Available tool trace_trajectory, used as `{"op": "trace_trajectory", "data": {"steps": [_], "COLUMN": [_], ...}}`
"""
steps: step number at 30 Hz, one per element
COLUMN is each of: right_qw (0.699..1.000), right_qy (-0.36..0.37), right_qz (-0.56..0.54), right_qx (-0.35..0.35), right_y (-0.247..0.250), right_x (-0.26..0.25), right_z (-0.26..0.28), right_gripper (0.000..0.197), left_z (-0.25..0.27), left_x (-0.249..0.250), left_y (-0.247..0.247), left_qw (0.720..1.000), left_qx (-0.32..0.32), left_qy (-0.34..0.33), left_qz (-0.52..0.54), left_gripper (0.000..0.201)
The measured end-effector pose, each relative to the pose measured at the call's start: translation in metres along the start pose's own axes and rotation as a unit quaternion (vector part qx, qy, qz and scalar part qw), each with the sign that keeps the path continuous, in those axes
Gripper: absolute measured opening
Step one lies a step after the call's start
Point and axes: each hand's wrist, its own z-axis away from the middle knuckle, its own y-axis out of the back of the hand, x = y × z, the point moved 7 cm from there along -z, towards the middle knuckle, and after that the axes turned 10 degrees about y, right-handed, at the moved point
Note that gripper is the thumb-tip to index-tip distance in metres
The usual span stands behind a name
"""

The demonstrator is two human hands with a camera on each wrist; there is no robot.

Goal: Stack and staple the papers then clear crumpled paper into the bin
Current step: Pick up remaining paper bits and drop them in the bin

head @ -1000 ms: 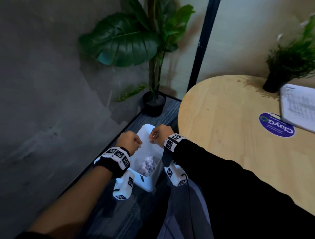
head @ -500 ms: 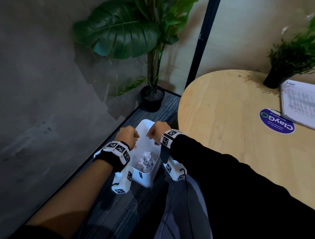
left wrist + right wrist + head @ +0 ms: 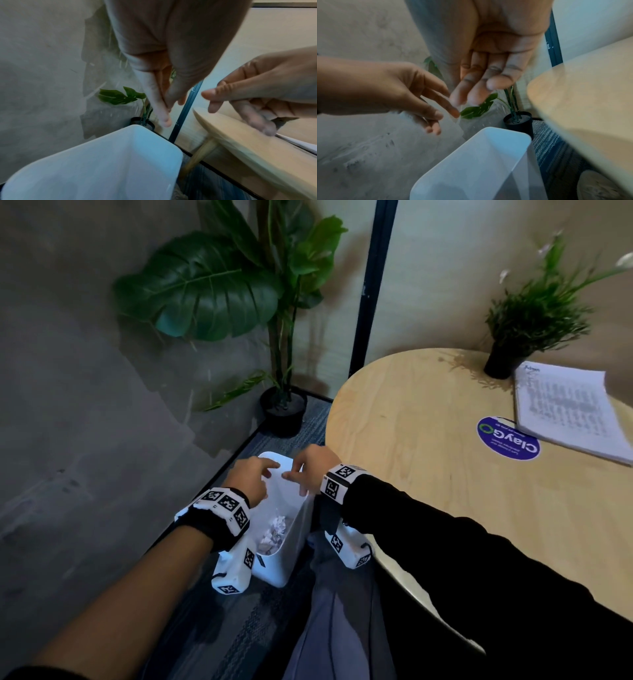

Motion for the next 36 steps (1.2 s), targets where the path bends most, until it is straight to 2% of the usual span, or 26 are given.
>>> {"op": "trace_trajectory", "data": {"steps": [2, 4, 6, 8, 10, 12, 13, 17, 19, 23, 25, 30, 36], "right_qw": [1.0, 0.999, 0.998, 0.998, 0.997, 0.991, 0.988, 0.974, 0.97, 0.97, 0.967, 0.964, 0.974], "right_qy": [0.004, 0.013, 0.025, -0.001, -0.043, -0.088, -0.104, -0.165, -0.193, -0.194, -0.189, -0.148, -0.09], "right_qz": [-0.011, -0.017, -0.02, -0.021, -0.004, -0.01, -0.017, 0.022, 0.059, 0.148, 0.168, 0.216, 0.207], "right_qx": [0.02, 0.032, 0.047, 0.056, 0.07, 0.098, 0.114, 0.155, 0.132, -0.004, -0.04, -0.051, -0.016], "right_y": [0.014, 0.029, 0.044, 0.056, 0.07, 0.085, 0.093, 0.118, 0.12, 0.099, 0.089, 0.076, 0.072], "right_x": [0.012, 0.023, 0.042, 0.069, 0.099, 0.129, 0.143, 0.194, 0.216, 0.245, 0.251, 0.238, 0.219], "right_z": [0.017, 0.04, 0.066, 0.093, 0.122, 0.152, 0.168, 0.223, 0.246, 0.275, 0.283, 0.284, 0.278], "right_gripper": [0.028, 0.012, 0.014, 0.007, 0.028, 0.039, 0.04, 0.025, 0.027, 0.044, 0.049, 0.058, 0.043], "left_z": [0.003, 0.01, 0.02, 0.031, 0.04, 0.048, 0.052, 0.073, 0.083, 0.095, 0.1, 0.098, 0.091], "left_x": [0.015, 0.035, 0.064, 0.094, 0.125, 0.152, 0.164, 0.21, 0.226, 0.246, 0.253, 0.264, 0.272], "left_y": [-0.005, -0.011, -0.02, -0.03, -0.046, -0.068, -0.08, -0.129, -0.15, -0.179, -0.19, -0.209, -0.213], "left_qw": [0.999, 0.999, 0.998, 0.995, 0.989, 0.984, 0.981, 0.956, 0.945, 0.936, 0.934, 0.939, 0.953], "left_qx": [-0.002, -0.007, -0.018, -0.007, -0.002, -0.023, -0.04, -0.105, -0.126, -0.147, -0.149, -0.141, -0.127], "left_qy": [-0.018, -0.026, -0.059, -0.099, -0.141, -0.172, -0.183, -0.251, -0.269, -0.273, -0.272, -0.253, -0.226], "left_qz": [0.034, 0.043, 0.021, -0.021, -0.038, -0.045, -0.046, -0.109, -0.14, -0.164, -0.18, -0.187, -0.154], "left_gripper": [0.035, 0.009, 0.027, 0.042, 0.037, 0.021, 0.018, 0.028, 0.03, 0.034, 0.038, 0.033, 0.023]}}
